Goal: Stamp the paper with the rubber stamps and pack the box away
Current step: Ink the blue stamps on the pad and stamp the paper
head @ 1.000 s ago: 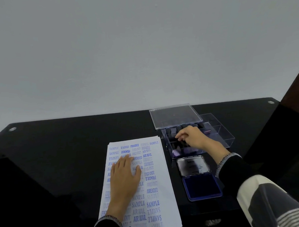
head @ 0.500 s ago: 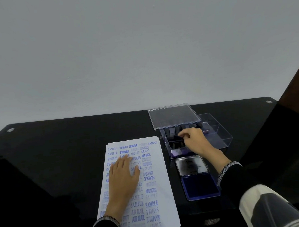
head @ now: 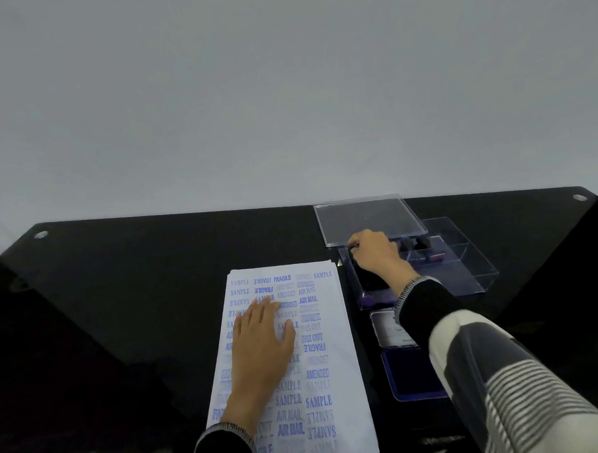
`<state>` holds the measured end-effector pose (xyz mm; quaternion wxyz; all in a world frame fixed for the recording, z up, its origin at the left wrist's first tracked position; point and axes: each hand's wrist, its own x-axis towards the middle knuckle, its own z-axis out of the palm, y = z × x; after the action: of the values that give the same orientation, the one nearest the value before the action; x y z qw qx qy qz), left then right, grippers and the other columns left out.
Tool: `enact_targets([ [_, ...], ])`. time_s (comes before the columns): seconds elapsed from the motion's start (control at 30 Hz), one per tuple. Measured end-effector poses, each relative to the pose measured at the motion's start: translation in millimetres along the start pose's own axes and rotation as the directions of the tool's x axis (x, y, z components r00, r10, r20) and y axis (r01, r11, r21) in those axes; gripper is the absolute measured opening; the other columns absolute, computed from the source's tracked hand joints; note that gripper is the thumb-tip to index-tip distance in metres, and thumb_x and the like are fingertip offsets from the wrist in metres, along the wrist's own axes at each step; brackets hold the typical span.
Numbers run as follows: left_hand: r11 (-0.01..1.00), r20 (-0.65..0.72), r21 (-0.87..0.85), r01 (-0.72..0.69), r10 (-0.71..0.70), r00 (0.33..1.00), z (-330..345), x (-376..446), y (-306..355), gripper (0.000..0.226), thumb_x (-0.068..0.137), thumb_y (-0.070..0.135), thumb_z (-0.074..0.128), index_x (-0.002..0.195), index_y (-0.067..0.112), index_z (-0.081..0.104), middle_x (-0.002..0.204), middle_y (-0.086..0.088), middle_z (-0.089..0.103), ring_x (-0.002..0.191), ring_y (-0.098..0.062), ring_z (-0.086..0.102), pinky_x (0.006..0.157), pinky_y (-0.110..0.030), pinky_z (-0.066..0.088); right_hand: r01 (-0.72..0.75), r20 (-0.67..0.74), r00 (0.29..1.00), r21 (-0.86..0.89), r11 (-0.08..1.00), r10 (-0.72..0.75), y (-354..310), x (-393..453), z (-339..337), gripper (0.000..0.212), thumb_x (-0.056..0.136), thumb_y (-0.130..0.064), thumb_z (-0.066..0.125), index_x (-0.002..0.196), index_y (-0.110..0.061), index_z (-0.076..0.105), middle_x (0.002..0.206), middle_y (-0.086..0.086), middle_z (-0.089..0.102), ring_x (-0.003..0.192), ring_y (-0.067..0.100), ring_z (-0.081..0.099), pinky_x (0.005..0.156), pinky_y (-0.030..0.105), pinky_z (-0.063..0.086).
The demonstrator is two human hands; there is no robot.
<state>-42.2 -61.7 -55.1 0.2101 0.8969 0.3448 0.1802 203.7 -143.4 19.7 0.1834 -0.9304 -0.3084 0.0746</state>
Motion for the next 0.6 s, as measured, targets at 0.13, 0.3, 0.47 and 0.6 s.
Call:
enact_targets([
  [0.13,1.000,-0.002,0.000,0.003,-0.003,1.000,2,1,-3,0.052,0.098,0.047,0.039,0.146,0.029,0.033,0.156,0.011,0.024,0.146,-0.009,0.014,0.119,-0.029,0.001,-0.067,0.028,0.997,-0.038,0.997,0.068,-8,15,6,0.024,0.086,-0.018,0.061,0.108,-0.024,0.070,0.119,0.007,0.065,0.112,0.032,0.056,0.097,0.045,0.045],
  [0.3,1.000,-0.002,-0.002,-0.011,0.011,1.000,4,1,-4,0.052,0.098,0.047,0.038,0.146,0.027,0.033,0.156,0.011,0.024,0.146,-0.009,0.013,0.119,-0.029,0.001,-0.114,-0.162,0.975,0.230,0.966,0.153,-11,9,5,0.023,0.084,-0.009,0.065,0.096,-0.027,0.073,0.109,0.003,0.069,0.105,0.027,0.061,0.096,0.044,0.047],
  [0.47,0.997,-0.051,-0.014,-0.079,0.078,0.996,1,0,0,0.038,0.097,0.036,0.047,0.133,0.023,0.052,0.144,0.008,0.044,0.136,-0.011,0.034,0.117,-0.030,0.018,0.104,-0.321,0.908,0.796,0.597,0.270,-26,-29,-36,0.027,0.086,-0.008,0.066,0.108,-0.022,0.069,0.091,-0.003,0.067,0.088,0.006,0.064,0.086,0.023,0.050],
  [0.6,0.974,-0.106,0.044,-0.223,0.226,0.968,-4,0,7,0.011,0.093,0.025,0.058,0.100,0.021,0.066,0.101,0.010,0.060,0.091,-0.010,0.054,0.080,-0.024,0.046,0.091,-0.127,0.954,0.986,0.143,0.271,-21,-68,-63,0.042,0.085,-0.006,0.067,0.123,-0.023,0.058,0.095,0.001,0.064,0.085,0.010,0.061,0.078,0.024,0.052],
])
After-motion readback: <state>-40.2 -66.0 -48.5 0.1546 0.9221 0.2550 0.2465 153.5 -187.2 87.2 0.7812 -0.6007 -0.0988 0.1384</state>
